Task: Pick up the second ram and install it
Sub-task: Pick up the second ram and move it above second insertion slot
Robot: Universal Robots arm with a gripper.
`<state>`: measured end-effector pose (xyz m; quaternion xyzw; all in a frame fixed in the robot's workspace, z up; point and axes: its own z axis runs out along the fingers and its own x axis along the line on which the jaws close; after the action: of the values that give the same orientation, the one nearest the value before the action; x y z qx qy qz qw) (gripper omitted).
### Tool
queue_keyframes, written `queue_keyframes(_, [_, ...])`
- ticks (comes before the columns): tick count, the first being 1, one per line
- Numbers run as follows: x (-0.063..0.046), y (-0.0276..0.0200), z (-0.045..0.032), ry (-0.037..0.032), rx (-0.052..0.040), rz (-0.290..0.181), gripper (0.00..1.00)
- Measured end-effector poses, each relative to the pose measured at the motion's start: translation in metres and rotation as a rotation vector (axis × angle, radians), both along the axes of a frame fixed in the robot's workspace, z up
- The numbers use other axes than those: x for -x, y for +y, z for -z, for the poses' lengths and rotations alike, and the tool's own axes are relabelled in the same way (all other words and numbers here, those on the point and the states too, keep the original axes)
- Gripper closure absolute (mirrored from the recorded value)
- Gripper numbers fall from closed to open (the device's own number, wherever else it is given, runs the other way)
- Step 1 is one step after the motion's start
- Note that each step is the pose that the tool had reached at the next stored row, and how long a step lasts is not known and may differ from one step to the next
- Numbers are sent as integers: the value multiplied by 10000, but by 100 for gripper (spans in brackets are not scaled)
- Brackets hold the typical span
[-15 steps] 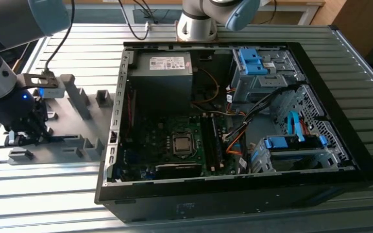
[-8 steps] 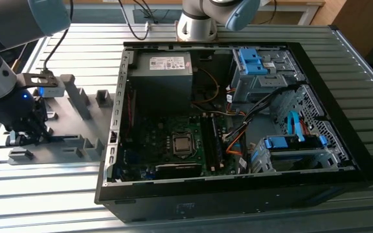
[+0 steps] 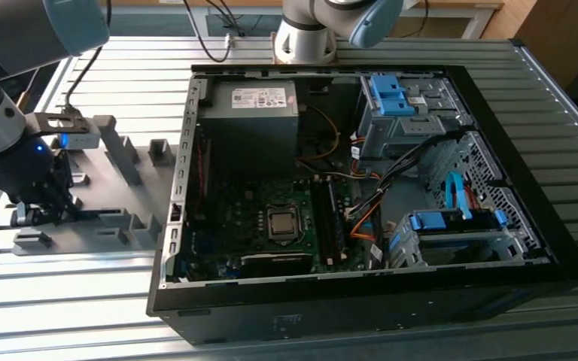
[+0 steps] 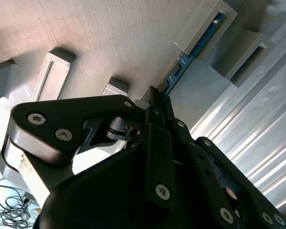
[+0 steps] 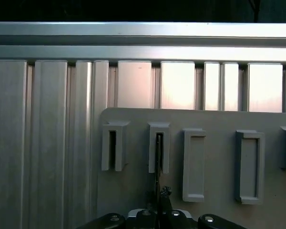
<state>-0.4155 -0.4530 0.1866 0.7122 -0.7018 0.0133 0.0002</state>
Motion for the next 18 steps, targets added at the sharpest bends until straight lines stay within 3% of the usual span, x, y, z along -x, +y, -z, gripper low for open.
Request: queue_keyframes(18, [0,0,0,0,0,-448,86])
